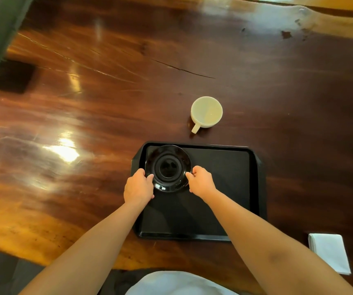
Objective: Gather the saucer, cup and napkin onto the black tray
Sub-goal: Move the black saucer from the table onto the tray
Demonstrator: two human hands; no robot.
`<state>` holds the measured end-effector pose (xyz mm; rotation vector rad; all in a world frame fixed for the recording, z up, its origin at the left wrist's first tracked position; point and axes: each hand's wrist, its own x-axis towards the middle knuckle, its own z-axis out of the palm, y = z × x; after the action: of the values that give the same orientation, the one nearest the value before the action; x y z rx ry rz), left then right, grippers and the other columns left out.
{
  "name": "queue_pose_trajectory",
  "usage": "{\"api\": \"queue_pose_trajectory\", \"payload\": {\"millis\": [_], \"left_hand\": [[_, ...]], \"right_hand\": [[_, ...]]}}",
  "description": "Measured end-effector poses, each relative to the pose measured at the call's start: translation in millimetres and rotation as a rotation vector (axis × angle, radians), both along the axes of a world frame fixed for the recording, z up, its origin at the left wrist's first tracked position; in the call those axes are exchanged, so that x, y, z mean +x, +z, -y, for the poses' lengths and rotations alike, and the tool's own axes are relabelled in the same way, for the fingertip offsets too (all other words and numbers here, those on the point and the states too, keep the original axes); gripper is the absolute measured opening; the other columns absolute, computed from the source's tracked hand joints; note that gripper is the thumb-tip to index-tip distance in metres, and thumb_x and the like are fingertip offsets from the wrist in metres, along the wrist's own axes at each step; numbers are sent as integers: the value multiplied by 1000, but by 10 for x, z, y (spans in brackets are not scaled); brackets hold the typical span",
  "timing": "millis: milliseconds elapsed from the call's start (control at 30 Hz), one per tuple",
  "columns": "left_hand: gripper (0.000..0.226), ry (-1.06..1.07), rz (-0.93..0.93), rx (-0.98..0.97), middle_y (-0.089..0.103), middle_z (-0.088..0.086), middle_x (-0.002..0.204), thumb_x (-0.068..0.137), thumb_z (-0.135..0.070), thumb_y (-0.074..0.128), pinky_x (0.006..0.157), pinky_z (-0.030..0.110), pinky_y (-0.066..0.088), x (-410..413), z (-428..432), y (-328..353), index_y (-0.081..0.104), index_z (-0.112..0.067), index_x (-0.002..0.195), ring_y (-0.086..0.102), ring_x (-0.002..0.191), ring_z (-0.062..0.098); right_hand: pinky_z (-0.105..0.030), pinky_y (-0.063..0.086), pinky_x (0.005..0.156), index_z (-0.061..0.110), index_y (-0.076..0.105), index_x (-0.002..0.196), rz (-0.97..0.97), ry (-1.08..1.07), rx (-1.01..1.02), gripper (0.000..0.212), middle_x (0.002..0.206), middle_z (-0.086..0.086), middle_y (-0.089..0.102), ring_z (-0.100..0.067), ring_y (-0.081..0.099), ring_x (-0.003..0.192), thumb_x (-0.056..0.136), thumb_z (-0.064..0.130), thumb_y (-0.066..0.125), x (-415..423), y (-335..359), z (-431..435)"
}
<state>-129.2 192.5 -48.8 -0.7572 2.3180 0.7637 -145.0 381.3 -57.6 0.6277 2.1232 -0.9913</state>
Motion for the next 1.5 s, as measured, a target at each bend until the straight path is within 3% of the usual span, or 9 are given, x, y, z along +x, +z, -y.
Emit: {"api": "queue_pose_trajectory", "payload": {"millis": [400,600,833,1033,1267,1500], "left_hand": [[29,-40,-16,-4,72,8,64,103,-34,51,50,29,45,-81,32,-22,48,-14,82,70,54,14],[30,-41,5,-10,73,10,71,103,-36,51,51,29,45,-37,12,-29,48,-15,82,70,56,14],[31,-20,10,-7,72,6,73,102,-35,53,62,37,59,49,5,-11,47,-14,79,72,55,18],[32,-38,11,-26,72,6,65,102,-36,53,55,32,51,27,3,33,49,-13,80,70,53,16],[30,-99,-26,-81,72,3,70,100,-47,51,68,42,62,25,9,106,58,-19,92,72,59,19],[39,-186,-44,-215,72,-2,68,99,-49,49,64,39,61,-137,57,275,67,-22,78,69,64,22]], "right_hand": [[-44,59,82,17,44,77,26,0,-9,27,99,-16,69,-33,71,91,102,25,51,8,6,3],[-47,60,82,14,47,82,18,-7,-12,23,97,-15,69,-30,69,85,102,25,52,-6,9,-18],[-41,58,75,17,48,82,2,17,-6,22,88,-9,64,-22,61,75,102,26,51,-48,7,-10],[-46,61,81,19,46,80,16,21,-20,24,90,-11,65,-27,67,81,102,26,51,-49,18,-21],[-24,45,49,16,43,79,65,34,-39,26,85,-10,63,-17,60,60,104,24,48,-60,88,-68],[-22,48,48,12,60,107,104,-39,-94,24,98,-10,74,-13,59,58,102,33,51,-115,156,-231]]}}
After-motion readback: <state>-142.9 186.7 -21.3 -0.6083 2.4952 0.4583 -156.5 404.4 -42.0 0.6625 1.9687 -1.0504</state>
